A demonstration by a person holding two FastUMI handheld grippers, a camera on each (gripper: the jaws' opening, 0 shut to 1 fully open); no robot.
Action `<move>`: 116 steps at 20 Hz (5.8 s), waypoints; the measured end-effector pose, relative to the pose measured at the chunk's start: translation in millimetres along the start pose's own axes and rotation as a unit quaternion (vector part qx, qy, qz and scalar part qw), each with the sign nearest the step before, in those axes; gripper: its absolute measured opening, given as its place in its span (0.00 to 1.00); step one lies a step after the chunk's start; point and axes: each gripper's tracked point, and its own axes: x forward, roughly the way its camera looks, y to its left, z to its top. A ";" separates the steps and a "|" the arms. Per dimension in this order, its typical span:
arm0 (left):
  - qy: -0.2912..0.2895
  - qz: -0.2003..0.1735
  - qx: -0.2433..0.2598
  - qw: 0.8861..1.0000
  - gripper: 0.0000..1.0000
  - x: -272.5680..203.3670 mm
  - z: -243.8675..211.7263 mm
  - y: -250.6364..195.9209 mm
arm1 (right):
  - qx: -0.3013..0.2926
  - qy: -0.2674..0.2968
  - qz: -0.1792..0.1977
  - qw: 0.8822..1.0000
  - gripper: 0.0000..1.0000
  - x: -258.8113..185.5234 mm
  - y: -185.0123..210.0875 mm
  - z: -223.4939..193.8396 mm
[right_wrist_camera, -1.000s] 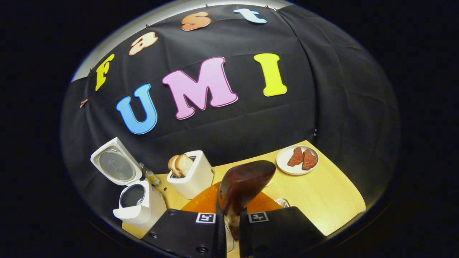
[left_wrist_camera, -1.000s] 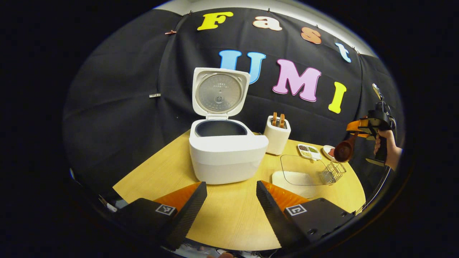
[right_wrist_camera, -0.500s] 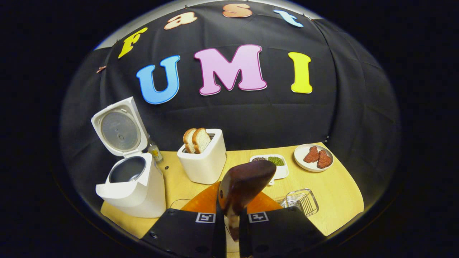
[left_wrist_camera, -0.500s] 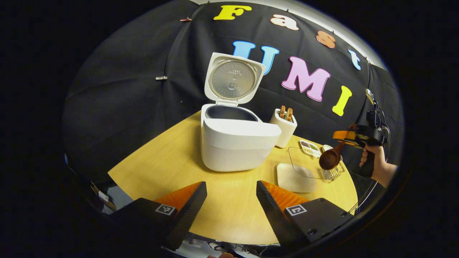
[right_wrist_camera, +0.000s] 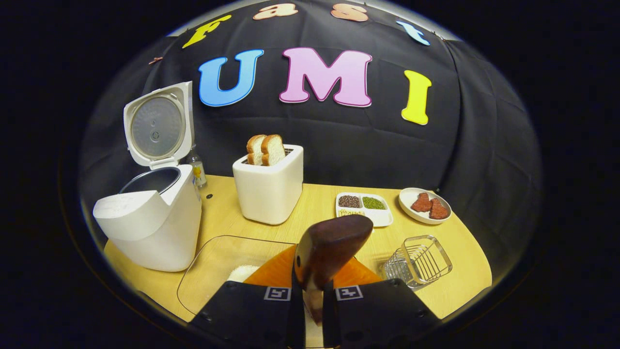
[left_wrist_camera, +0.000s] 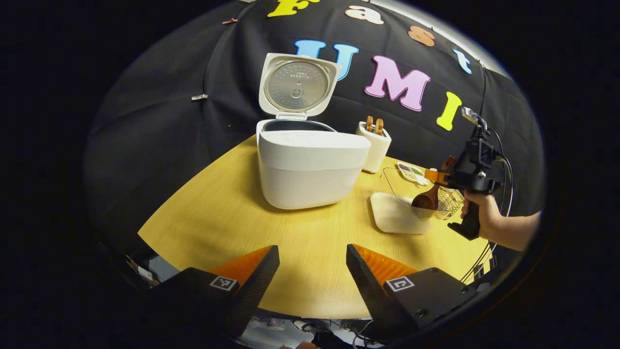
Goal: Close the left gripper, press the button to open the rice cooker; take a wooden spoon from the chopstick holder with the right hand, scoop a spoonful of rice and pour it into the rice cooker, then put the wooden spoon back into the chopstick holder.
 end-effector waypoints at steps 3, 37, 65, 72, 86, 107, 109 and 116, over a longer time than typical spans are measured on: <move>-0.006 0.004 -0.008 1.000 0.96 0.4 4.5 3.7 | 0.061 0.028 0.003 0.998 0.18 -9.5 19.9 -19.2; -0.024 0.021 -0.037 0.999 0.96 -15.0 10.8 12.1 | 0.540 0.121 0.009 0.833 0.18 -47.0 -48.6 26.9; -0.025 0.063 -0.078 0.995 0.96 1.4 21.2 78.1 | 0.573 0.141 0.184 0.786 0.18 27.5 208.3 193.7; -0.020 0.082 -0.084 0.993 0.98 -5.9 15.3 98.1 | 0.404 0.084 0.210 0.886 0.18 53.7 269.1 203.7; -0.010 0.100 -0.082 0.992 0.96 -10.3 6.7 119.6 | 0.163 -0.008 0.239 0.957 0.18 64.4 314.6 184.6; -0.013 0.100 -0.080 0.992 0.96 -12.4 -9.0 115.5 | -0.140 -0.074 0.350 0.923 0.22 1.0 378.7 138.8; -0.016 0.096 -0.077 0.992 0.96 -13.7 -8.1 109.3 | -0.102 -0.081 0.342 0.930 0.18 -2.4 370.4 157.7; -0.024 0.074 -0.068 0.995 0.96 -18.0 -3.7 75.8 | -0.005 -0.113 0.329 0.938 0.18 -40.5 306.4 220.8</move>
